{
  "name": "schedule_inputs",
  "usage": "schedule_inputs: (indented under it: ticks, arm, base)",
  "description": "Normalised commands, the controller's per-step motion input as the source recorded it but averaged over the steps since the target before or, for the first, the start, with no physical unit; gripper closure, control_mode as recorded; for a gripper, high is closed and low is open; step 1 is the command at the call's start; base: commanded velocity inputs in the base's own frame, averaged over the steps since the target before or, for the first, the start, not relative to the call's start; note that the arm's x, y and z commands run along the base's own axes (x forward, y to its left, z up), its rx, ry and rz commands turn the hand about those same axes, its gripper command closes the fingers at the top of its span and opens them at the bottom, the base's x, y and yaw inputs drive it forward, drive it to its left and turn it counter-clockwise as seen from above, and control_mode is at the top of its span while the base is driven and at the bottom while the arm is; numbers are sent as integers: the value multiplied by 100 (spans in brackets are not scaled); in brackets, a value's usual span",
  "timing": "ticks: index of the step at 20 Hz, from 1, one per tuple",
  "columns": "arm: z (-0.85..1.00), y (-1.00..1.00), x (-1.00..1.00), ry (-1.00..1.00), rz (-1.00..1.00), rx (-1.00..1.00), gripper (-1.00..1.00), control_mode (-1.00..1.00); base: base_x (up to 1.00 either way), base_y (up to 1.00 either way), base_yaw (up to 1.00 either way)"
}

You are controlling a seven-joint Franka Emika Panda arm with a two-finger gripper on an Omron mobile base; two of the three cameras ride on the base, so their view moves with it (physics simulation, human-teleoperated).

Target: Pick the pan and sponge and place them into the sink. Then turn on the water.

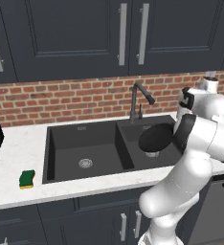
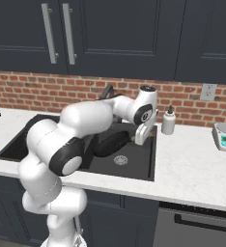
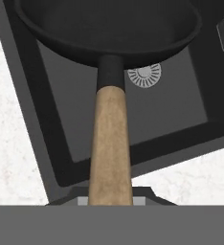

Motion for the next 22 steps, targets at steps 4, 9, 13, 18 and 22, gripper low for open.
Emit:
schedule_inputs:
  ticks: [4,9,13,18,22]
  arm:
    - [-10,16,4,0,10,2,100,-100]
    - [-21,10,0,0,16,4,100,-100]
    - [-23,0,4,0,16,4,100,-100]
    - [-15,0,13,0,13,2,100,-100]
    - [-6,0,42,0,7,0,100,-100]
  base:
    - [0,0,0]
    - [0,0,0]
    - [0,0,0]
    - [0,0,0]
    - [0,0,0]
